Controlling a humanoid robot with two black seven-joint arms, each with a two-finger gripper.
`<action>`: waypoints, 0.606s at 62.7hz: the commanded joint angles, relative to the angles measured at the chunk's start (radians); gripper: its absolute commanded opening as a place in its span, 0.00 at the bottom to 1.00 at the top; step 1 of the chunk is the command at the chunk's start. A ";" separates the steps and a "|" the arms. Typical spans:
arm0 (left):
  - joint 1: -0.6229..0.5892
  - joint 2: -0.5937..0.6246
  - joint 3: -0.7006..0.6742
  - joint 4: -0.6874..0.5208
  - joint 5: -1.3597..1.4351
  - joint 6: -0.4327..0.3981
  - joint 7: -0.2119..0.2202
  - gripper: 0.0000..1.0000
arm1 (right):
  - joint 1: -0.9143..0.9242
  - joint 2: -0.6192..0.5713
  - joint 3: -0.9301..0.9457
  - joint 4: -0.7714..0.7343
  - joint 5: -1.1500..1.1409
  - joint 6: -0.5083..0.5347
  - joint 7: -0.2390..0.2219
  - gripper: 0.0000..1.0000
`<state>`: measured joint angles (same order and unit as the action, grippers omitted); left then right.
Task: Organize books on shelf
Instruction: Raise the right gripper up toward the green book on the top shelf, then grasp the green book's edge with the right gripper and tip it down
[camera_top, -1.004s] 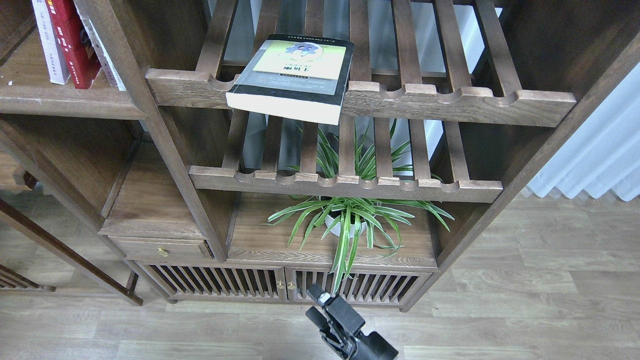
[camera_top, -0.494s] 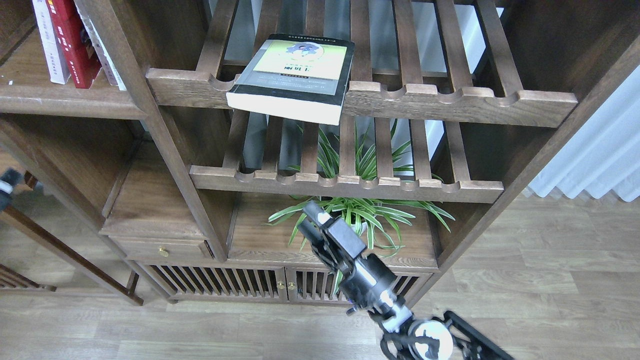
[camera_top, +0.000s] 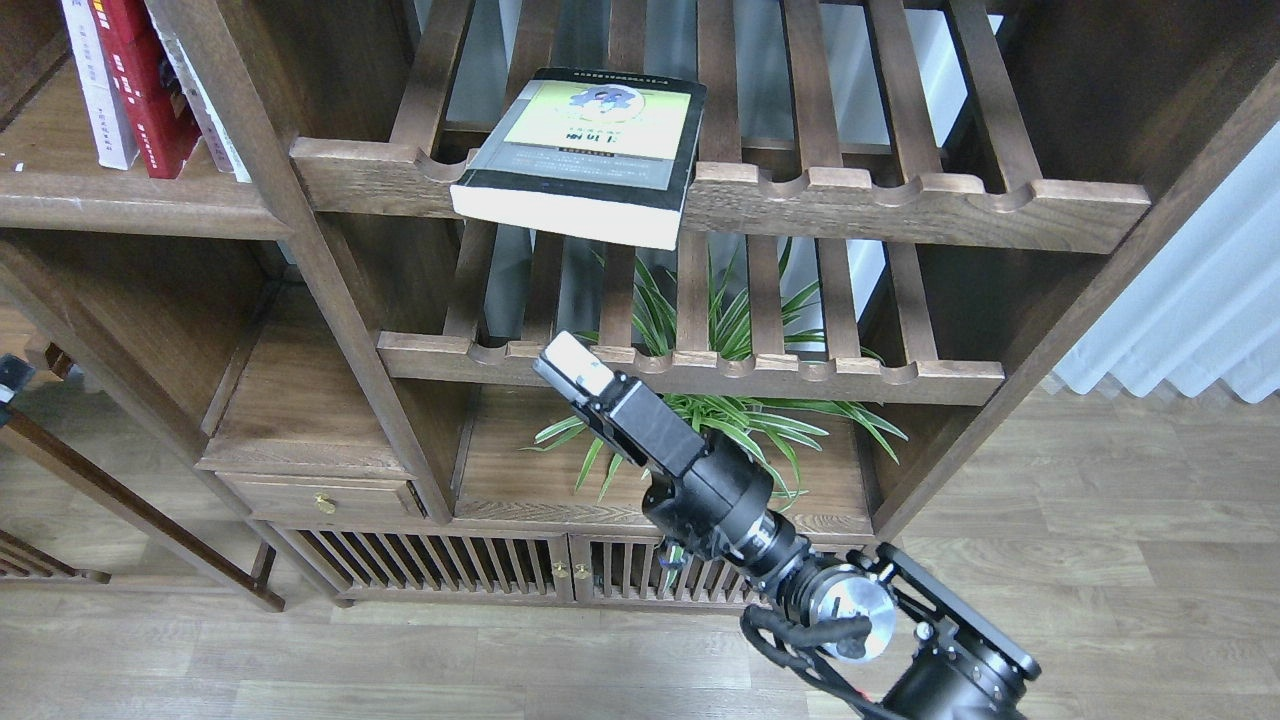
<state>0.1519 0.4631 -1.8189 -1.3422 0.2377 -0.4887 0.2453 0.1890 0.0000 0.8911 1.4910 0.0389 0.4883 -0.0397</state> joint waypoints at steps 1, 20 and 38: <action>0.000 0.000 -0.002 0.000 0.000 0.000 -0.001 0.99 | 0.033 0.000 0.000 -0.003 -0.001 -0.065 0.026 0.99; 0.000 0.000 -0.002 0.003 -0.020 0.000 0.002 1.00 | 0.119 0.000 0.025 -0.011 0.003 -0.261 0.057 0.99; 0.000 0.000 0.001 0.008 -0.020 0.000 0.003 1.00 | 0.178 0.000 0.038 -0.020 0.009 -0.272 0.055 0.99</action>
<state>0.1512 0.4631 -1.8206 -1.3347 0.2178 -0.4887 0.2484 0.3532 0.0000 0.9277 1.4715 0.0459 0.2176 0.0164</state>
